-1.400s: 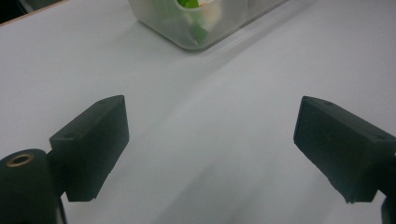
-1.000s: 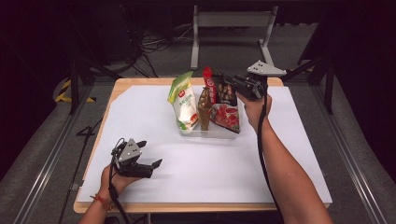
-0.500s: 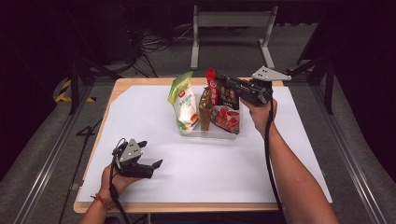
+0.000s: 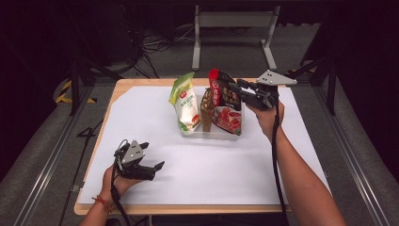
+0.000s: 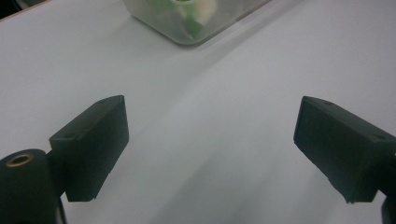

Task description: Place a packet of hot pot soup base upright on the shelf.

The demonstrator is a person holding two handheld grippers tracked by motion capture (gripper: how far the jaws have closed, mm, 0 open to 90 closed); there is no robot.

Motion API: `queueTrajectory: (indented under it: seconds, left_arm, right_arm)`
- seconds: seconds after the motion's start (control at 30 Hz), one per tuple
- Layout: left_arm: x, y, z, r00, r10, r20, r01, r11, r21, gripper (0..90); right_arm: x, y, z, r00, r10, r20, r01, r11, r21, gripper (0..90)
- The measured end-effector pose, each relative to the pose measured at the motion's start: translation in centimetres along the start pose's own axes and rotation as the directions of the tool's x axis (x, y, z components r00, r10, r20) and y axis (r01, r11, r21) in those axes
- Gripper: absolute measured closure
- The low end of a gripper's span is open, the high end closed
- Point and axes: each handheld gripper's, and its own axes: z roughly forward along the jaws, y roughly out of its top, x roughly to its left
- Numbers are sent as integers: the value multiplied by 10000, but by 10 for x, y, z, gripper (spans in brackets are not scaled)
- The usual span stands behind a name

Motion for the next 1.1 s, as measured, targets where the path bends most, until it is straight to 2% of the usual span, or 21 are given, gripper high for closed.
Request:
queueTrajectory:
  seconds: [0.3,0.47,0.67,0.83,1.1]
  left_arm:
    - [-1,1,1,10000,18,-13,-18,10000,56,109]
    - [-1,0,1,10000,12,-23,-12,10000,60,109]
    - [-1,1,1,10000,75,-35,-75,9999,91,109]
    - [-1,1,1,10000,71,-58,-70,9999,103,109]
    - [-2,2,1,9999,124,-82,-123,9999,117,109]
  right_arm:
    - [0,1,-14,9999,125,70,-123,9993,-354,627]
    - [4,-3,-20,9999,-125,55,126,9997,-197,660]
    - [10,-15,-29,9991,-432,-12,433,9988,219,748]
    - [16,-25,-38,9978,-659,24,655,9955,681,869]
    - [25,-51,-47,9973,-695,-225,721,9857,1526,900]
